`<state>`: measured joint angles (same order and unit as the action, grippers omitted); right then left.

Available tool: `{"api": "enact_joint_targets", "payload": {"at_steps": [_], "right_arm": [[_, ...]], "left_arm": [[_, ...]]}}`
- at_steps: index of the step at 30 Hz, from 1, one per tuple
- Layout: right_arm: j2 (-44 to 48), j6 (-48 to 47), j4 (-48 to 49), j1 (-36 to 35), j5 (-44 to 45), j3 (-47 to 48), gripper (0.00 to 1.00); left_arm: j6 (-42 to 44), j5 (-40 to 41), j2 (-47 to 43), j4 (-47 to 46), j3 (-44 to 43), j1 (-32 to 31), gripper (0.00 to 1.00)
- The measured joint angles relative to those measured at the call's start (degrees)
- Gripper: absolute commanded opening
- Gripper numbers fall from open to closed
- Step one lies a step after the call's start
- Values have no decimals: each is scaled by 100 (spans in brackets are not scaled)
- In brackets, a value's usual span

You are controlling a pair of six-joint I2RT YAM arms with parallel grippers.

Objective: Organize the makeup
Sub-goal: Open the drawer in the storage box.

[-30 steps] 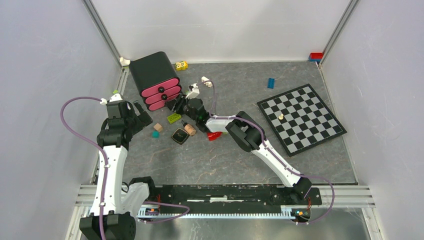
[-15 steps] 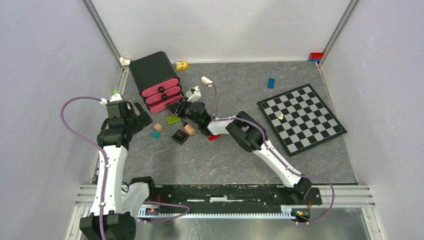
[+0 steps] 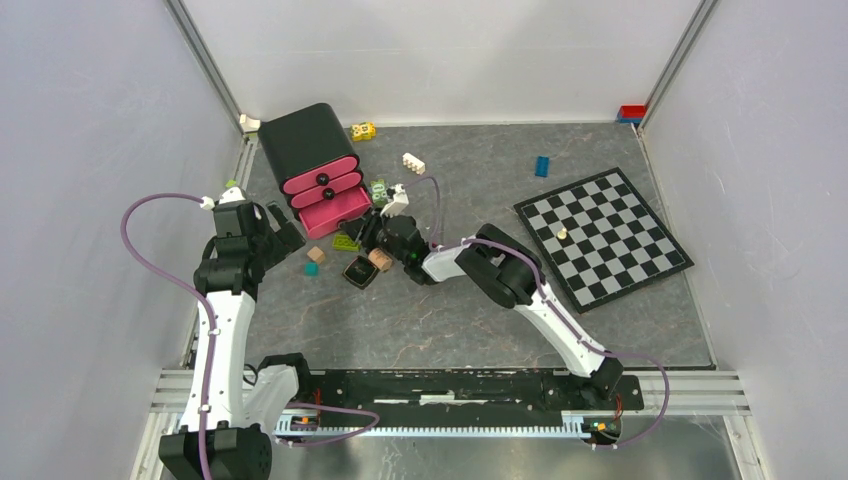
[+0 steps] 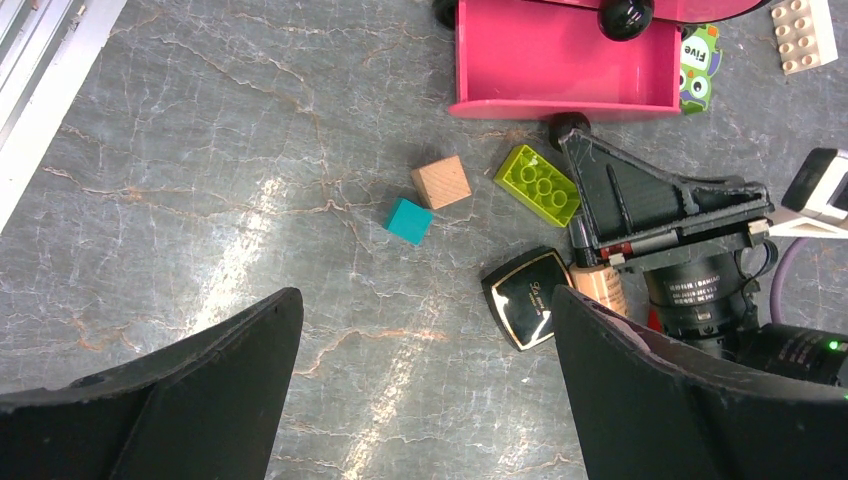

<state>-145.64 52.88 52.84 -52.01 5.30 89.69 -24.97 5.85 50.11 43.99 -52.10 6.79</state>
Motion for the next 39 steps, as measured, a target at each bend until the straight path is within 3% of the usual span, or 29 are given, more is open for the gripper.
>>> {"api": "enact_joint_targets", "payload": {"at_steps": [9,27,36,39], "right_arm": [[350,-39,238,-87,114,-671,34],[568,-328,240,-205,243,-984,37],[739,-581,223,-236,308,-1202,56],[855,-769,153,-232,376,-1259,58]], "left_arm": [[0,-2,0,0,0,0,100],[0,-2,0,0,0,0,100],[-2,-2,0,0,-2,0,100],[0,-2,0,0,0,0,100]]}}
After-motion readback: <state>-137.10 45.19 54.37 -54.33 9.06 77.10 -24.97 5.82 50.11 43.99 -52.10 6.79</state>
